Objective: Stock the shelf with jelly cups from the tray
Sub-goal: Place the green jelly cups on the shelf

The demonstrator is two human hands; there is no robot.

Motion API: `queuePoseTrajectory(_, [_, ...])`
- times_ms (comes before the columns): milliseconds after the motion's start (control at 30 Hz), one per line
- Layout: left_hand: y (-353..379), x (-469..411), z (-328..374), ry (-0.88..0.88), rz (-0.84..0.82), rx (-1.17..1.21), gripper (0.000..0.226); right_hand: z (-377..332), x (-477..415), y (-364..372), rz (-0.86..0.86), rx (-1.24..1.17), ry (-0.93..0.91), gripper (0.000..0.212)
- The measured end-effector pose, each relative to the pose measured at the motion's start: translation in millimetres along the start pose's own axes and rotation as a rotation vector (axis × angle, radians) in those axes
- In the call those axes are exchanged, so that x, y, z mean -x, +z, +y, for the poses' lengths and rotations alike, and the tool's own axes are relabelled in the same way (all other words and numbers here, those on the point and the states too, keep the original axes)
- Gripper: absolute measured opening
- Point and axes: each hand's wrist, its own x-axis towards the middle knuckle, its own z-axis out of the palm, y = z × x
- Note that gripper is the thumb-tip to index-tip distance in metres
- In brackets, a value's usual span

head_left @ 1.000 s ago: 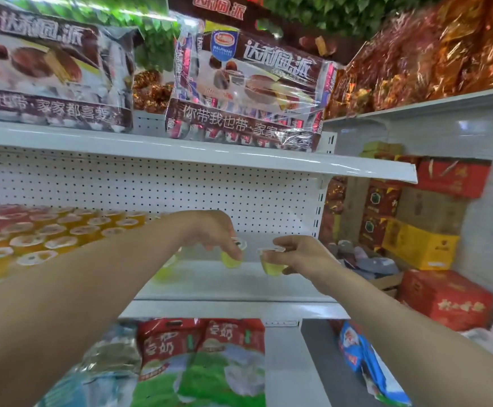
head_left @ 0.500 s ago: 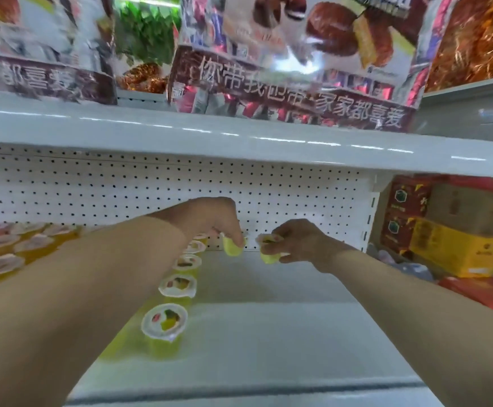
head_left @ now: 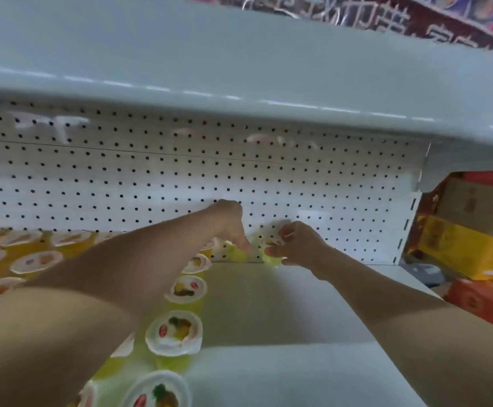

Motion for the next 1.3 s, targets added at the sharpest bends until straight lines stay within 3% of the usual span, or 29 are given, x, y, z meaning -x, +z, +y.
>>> queuePoseTrajectory(133, [6.0, -4.9, 4.3, -0.008, 0.059, -0.035, 0.056, 4.1, -9.5, -1.5, -0.02, 0.003, -0.023, 0.061])
queuePoseTrajectory(233, [12.1, -4.0, 6.6, -0.036, 0.078, -0.023, 0.057, 4.2, -12.4, -4.0, -0.002, 0.051, -0.021, 0.057])
queuePoseTrajectory(533, [18.1, 15.2, 22.0, -0.097, 0.13, 0.016, 0.055, -2.9, 1.3, -6.1, 0.037, 0.312, -0.108, 0.078])
queuePoseTrajectory(633, [17.2, 33.3, 27.5, -0.104, 0.172, 0.049, 0.051, -9.5, 20.0, -14.1, 0.077, 0.456, -0.162, 0.076])
queuePoseTrajectory(1000, [-12.2, 149.6, 82.5, -0.135, 0.331, 0.108, 0.062, -39.0, 136.9, -102.9, 0.142, 0.72, -0.311, 0.057])
queuePoseTrajectory(1300, [1.0, 279.1, 173.4, -0.145, 0.412, 0.249, 0.069, -21.1, 278.7, -177.9, 0.198, 0.727, -0.373, 0.054])
